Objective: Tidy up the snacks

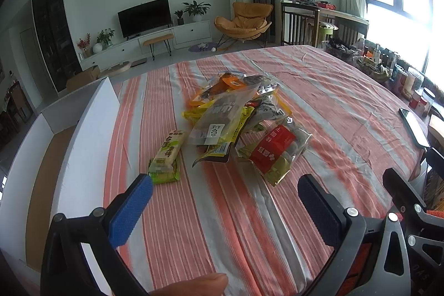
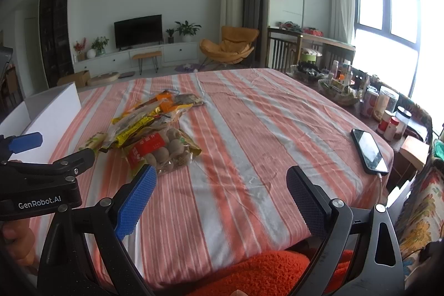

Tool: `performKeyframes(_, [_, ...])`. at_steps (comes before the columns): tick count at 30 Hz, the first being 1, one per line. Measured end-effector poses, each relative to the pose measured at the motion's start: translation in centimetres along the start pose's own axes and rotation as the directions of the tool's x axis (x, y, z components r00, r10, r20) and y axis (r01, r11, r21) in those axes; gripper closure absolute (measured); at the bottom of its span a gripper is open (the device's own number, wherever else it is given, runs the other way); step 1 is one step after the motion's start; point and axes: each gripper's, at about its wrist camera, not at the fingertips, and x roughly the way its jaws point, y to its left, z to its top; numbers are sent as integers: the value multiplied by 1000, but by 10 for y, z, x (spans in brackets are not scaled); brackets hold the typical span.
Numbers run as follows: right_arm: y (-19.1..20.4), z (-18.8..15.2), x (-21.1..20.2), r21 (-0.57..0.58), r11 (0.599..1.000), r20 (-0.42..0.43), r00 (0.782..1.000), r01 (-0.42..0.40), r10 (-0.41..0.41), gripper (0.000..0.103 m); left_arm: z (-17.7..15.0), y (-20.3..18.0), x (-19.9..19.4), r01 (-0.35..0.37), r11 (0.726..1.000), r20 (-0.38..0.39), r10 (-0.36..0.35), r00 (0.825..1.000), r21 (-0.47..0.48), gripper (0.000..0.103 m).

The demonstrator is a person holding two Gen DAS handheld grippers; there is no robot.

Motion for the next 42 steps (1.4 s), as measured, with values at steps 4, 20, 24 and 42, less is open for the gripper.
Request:
performKeyframes(4, [0,-1,1,1,1000,-1,1000,-1,1,7,0,0,0,1,1000,-1,-1,1000,-2,0])
performKeyframes(20, [1,-7,12,15,1000,-62,998,-22,23,7,-26,14,60,-9,1000,-213,5,977,-19,0])
performKeyframes(24, [0,-11,19,23,999,-94,995,-33,35,7,-40,26,93,-17,999,-308,3,951,-42,0])
performKeyframes(42, [2,22,117,317,908,-299,880,-273,369,7,-57,46,110,25,996,-314,-51,948,-87,0])
